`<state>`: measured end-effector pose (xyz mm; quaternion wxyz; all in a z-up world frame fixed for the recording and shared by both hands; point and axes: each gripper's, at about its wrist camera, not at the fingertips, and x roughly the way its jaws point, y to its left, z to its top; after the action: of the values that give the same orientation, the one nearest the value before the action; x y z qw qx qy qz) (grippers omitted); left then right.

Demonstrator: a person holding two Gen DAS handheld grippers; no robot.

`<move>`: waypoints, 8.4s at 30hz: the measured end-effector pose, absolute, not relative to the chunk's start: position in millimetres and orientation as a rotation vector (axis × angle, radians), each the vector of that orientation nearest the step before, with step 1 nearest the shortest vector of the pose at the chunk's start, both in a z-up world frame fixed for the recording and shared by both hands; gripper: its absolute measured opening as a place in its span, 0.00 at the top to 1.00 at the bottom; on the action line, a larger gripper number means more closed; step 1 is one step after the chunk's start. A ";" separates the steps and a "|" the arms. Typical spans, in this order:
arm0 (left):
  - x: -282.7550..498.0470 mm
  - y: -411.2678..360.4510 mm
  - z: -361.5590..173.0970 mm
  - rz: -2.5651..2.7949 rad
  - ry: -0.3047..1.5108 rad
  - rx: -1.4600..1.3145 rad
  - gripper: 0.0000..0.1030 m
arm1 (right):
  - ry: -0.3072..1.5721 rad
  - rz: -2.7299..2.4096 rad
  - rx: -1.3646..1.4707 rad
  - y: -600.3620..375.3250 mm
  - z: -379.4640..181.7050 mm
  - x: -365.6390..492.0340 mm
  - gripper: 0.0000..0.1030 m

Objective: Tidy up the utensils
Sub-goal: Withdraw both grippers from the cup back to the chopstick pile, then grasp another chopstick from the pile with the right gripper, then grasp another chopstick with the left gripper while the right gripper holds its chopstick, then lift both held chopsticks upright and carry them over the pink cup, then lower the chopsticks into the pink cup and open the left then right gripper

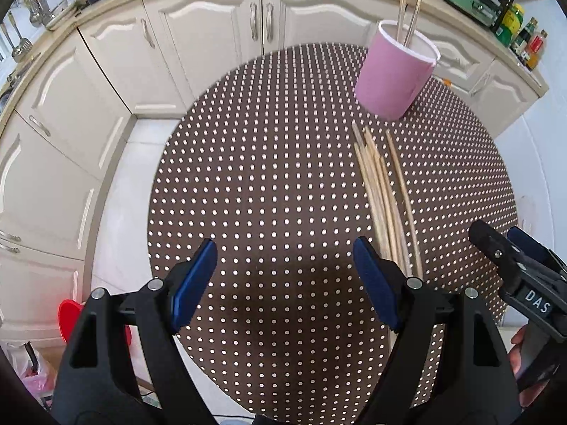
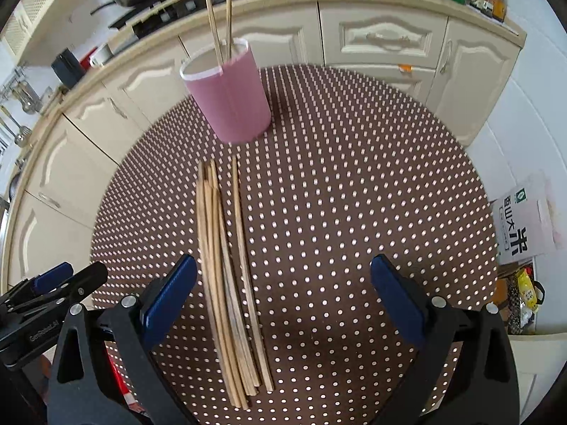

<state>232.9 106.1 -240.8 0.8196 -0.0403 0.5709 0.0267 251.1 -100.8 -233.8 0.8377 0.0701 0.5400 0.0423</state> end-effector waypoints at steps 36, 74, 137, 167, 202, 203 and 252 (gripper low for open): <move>299.0 115.8 -315.3 -0.001 1.383 -0.185 0.24 | 1.159 0.048 -0.058 -49.2 -295.4 313.6 0.45; 391.7 51.5 -335.4 0.079 1.441 -0.178 0.21 | 1.152 0.160 0.193 -91.9 -291.0 316.5 0.95; 340.3 46.8 -292.8 -0.052 1.254 -0.143 0.94 | 1.088 0.169 0.252 -113.6 -252.9 312.8 0.95; 319.2 64.9 -149.8 -0.054 0.965 -0.190 0.94 | 0.830 0.196 0.222 -110.4 -147.0 291.5 0.95; 327.1 51.8 -31.3 -0.048 0.726 -0.151 0.94 | 0.591 0.211 0.205 -120.0 -44.5 314.1 0.96; 330.0 51.5 -28.6 -0.050 0.724 -0.154 0.94 | 0.587 0.212 0.205 -120.6 -43.0 316.5 0.96; 399.6 110.7 -148.2 -0.090 1.011 -0.240 0.39 | 0.838 0.184 0.228 -114.5 -123.5 402.7 0.95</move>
<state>399.6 110.7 -148.2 0.8671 -0.1147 0.4828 -0.0429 402.7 -114.5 -123.5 0.9032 0.1104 0.4052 0.0891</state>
